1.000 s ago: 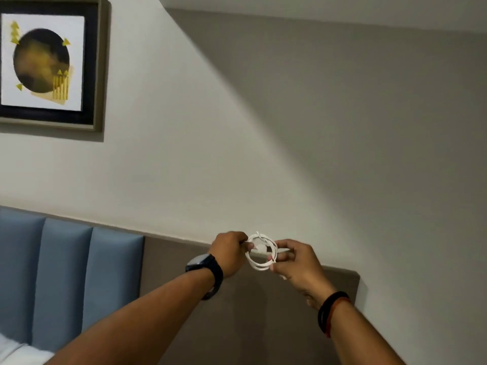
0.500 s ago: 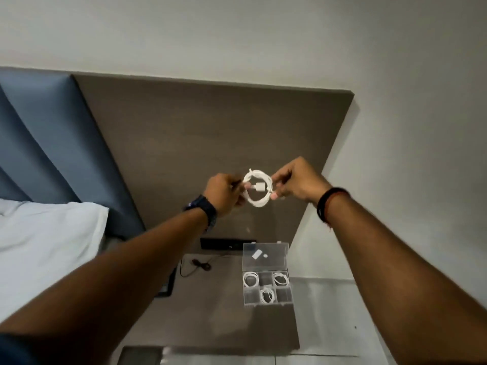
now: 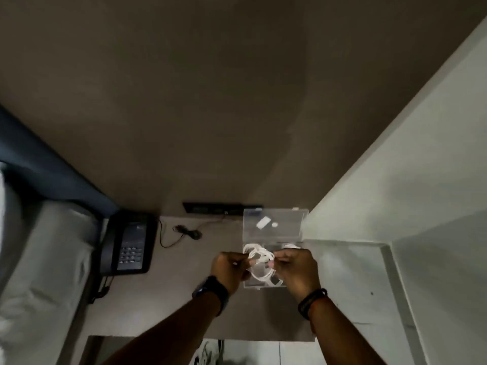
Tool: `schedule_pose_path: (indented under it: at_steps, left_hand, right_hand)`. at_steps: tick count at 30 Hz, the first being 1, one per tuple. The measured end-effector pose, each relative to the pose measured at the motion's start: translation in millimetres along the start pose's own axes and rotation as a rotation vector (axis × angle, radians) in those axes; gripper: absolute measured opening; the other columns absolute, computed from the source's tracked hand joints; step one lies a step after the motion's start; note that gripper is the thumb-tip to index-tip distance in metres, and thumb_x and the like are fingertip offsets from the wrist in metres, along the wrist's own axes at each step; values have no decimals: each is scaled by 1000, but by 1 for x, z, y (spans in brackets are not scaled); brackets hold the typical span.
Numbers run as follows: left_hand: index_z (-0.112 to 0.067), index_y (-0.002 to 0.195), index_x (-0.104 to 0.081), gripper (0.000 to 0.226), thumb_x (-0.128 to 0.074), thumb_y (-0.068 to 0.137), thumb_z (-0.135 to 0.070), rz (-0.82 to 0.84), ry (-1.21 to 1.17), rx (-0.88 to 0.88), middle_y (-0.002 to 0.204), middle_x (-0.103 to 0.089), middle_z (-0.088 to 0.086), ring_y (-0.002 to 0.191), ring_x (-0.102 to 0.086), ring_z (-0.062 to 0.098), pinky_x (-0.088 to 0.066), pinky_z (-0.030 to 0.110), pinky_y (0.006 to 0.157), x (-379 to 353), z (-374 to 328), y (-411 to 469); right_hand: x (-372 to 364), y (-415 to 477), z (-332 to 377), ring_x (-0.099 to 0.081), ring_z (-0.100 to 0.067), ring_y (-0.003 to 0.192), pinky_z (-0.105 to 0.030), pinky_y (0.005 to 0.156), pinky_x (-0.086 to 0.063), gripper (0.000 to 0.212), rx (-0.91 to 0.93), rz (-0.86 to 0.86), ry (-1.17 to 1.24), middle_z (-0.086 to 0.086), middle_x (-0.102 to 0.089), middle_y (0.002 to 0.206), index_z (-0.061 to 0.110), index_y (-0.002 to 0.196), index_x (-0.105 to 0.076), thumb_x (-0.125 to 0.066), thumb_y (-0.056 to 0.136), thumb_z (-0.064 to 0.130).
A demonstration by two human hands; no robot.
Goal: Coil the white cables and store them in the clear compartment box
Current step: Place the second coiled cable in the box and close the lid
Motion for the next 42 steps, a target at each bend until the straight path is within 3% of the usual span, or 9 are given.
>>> schedule_pose_path:
  at_steps: [5, 10, 15, 18, 21, 25, 30, 35, 42]
  left_hand:
    - [-15, 56, -73, 21, -76, 74, -3, -9, -118, 209, 72, -62, 19, 68, -54, 26, -55, 47, 75, -29, 87, 91]
    - [-21, 46, -71, 26, -82, 68, -12, 0, -37, 266, 45, -63, -2, 48, -54, 16, -58, 25, 55, -47, 145, 144]
    - [-24, 65, -76, 12, -75, 76, -28, 37, 232, 156, 50, -64, -7, 49, -58, 6, -53, 23, 61, -57, 171, 148]
    - [-12, 85, -76, 20, -66, 85, -29, 28, 508, -37, 84, -69, 11, 80, -63, 26, -52, 35, 76, -64, 176, 144]
    - [-5, 91, -73, 18, -62, 88, -19, -3, 693, -241, 94, -66, 20, 88, -59, 37, -49, 37, 75, -68, 177, 141]
    - [-6, 100, -70, 21, -61, 82, 0, -53, 836, -382, 97, -58, 22, 88, -51, 41, -48, 42, 69, -67, 190, 140]
    - [-10, 96, -72, 22, -61, 80, 0, -45, 931, -427, 93, -55, 19, 84, -50, 38, -47, 43, 64, -61, 195, 144]
    - [-16, 96, -73, 18, -59, 85, -14, -19, 977, -415, 102, -57, 12, 92, -50, 37, -49, 42, 72, -57, 190, 148]
    - [-12, 80, -75, 8, -73, 75, -17, -136, 668, -263, 101, -61, 11, 92, -58, 33, -53, 43, 77, -53, 186, 155]
  right_hand:
    - [-51, 69, -109, -58, -23, 59, -36, 60, -54, 14, -242, -42, 197, -15, -65, 71, -9, 83, -70, -74, 70, -10]
    - [-82, 106, -179, -55, -17, 52, -28, 55, -50, 11, -308, -23, 199, -6, -61, 61, 2, 74, -69, -71, 73, -9]
    - [-95, 109, -209, -65, -27, 66, -43, 69, -58, 12, -315, -18, 135, -12, -67, 70, 4, 79, -73, -73, 72, -6]
    - [-99, 105, -212, -68, -36, 73, -55, 73, -57, 27, -283, -48, 49, -16, -69, 71, 22, 64, -70, -74, 72, -4]
    - [-104, 105, -212, -70, -36, 72, -55, 69, -57, 12, -239, -100, -20, -14, -70, 69, 11, 72, -75, -75, 70, -1]
    - [-113, 104, -211, -69, -34, 75, -46, 76, -56, 14, -198, -138, -94, -17, -73, 76, 3, 84, -76, -76, 70, 3]
    - [-119, 102, -212, -67, -28, 86, -5, 66, -32, 14, -98, -141, -284, -16, -75, 88, 2, 89, -75, -71, 76, 2]
    - [-124, 96, -203, -65, -32, 89, -35, 78, -48, 16, 36, -146, -435, -14, -73, 89, 6, 92, -72, -64, 80, 1]
    - [-124, 96, -205, -50, -32, 103, -36, 85, -37, 18, 90, -107, -769, -7, -71, 94, 21, 100, -71, -62, 84, 19]
Point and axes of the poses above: each hand's wrist, its own y-axis towards the middle knuckle, its own x-axis out of the back of the hand, z = x × y, the point moved 1 cm from there along y, towards the middle knuckle
